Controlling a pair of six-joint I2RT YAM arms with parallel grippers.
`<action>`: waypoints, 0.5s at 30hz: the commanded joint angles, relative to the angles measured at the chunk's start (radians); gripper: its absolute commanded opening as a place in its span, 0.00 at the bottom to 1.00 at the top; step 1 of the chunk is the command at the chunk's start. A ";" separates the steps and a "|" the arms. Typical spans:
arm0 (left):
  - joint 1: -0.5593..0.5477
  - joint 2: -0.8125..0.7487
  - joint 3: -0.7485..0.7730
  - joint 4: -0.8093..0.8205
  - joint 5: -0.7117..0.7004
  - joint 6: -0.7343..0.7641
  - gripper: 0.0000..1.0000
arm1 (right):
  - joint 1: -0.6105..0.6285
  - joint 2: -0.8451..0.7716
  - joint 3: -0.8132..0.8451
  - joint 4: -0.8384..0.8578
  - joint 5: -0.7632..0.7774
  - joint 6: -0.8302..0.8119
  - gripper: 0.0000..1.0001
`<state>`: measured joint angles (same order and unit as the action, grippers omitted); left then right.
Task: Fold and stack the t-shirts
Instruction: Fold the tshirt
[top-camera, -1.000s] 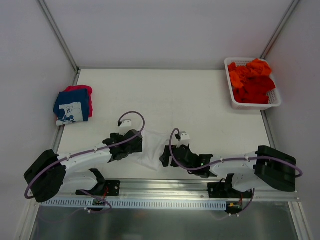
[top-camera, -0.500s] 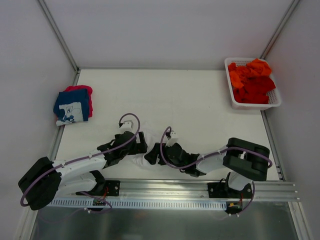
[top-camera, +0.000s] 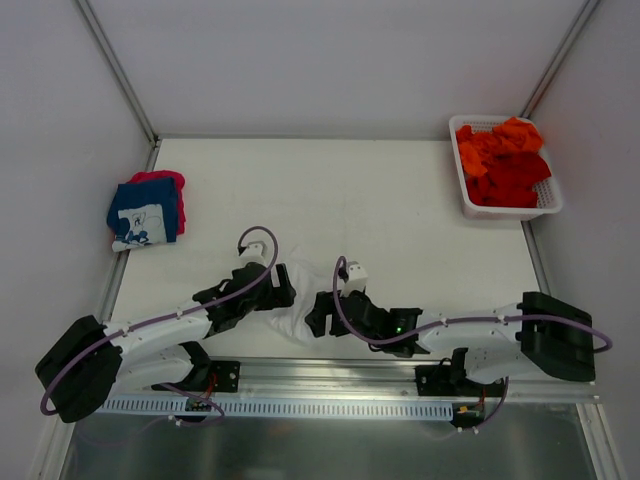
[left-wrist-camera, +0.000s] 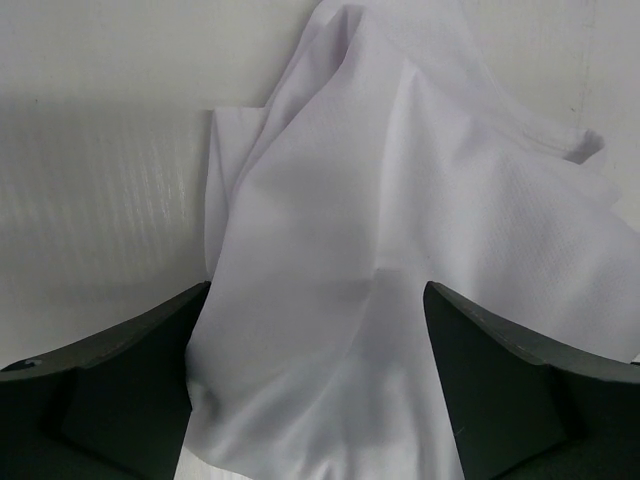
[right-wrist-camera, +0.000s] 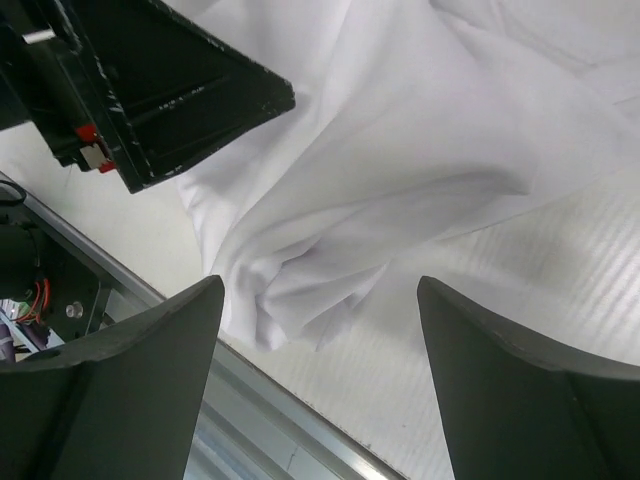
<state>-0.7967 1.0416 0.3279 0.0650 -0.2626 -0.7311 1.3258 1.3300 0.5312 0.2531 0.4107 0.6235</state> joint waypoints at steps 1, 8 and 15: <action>0.007 0.023 -0.006 -0.016 0.042 -0.071 0.84 | 0.007 -0.084 0.024 -0.153 0.095 -0.031 0.82; -0.146 0.000 -0.030 -0.045 -0.075 -0.273 0.79 | 0.033 -0.202 0.072 -0.405 0.246 -0.031 0.82; -0.406 0.069 0.101 -0.174 -0.223 -0.464 0.79 | 0.052 -0.331 0.059 -0.489 0.286 -0.018 0.83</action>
<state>-1.1336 1.0744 0.3637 -0.0097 -0.3908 -1.0668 1.3659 1.0500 0.5636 -0.1570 0.6315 0.6010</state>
